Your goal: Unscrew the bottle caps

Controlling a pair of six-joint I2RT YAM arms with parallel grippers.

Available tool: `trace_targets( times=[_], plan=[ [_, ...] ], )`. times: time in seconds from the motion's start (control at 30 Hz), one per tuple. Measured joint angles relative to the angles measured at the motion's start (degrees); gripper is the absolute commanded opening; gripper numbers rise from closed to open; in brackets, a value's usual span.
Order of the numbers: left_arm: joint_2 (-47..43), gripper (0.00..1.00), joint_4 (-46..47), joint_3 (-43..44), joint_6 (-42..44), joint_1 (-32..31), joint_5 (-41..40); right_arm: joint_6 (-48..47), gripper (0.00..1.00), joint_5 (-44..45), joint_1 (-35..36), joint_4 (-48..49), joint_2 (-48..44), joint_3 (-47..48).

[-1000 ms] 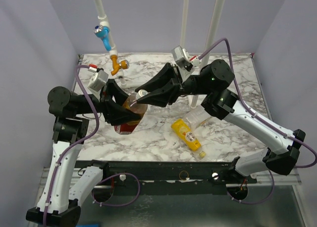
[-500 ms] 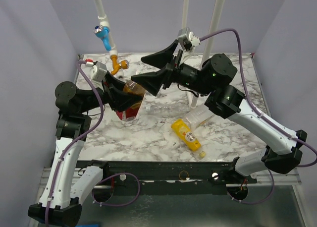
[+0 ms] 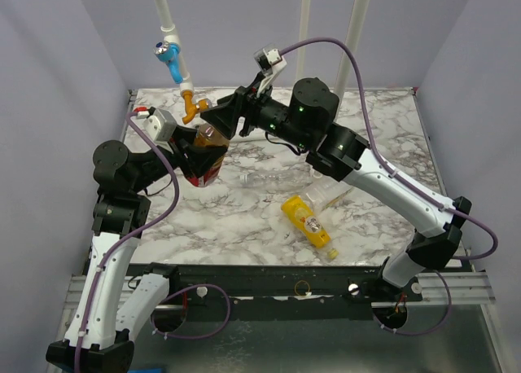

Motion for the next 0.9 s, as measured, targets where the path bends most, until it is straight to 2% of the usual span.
trace_targets(
  times=[0.13,0.33,0.53,0.7,0.9],
  plan=[
    [0.0,0.21,-0.7,-0.2,0.9,0.0,-0.6,1.0,0.47,0.0,0.0,-0.2,0.6,0.0],
    [-0.1,0.21,-0.9,-0.4,1.3,0.0,-0.9,2.0,0.18,0.0,0.0,0.1,0.6,-0.2],
    [-0.1,0.21,-1.3,-0.4,0.9,0.0,-0.8,2.3,0.01,-0.3,0.0,1.5,0.3,-1.4],
    [0.1,0.21,-1.5,-0.3,-2.7,0.0,2.6,0.6,0.01,-4.9,-0.3,6.1,-2.3,-6.2],
    [1.7,0.21,2.3,2.7,-13.8,-0.1,15.9,-3.2,0.01,-21.5,-1.4,14.6,-8.4,-12.8]
  ],
)
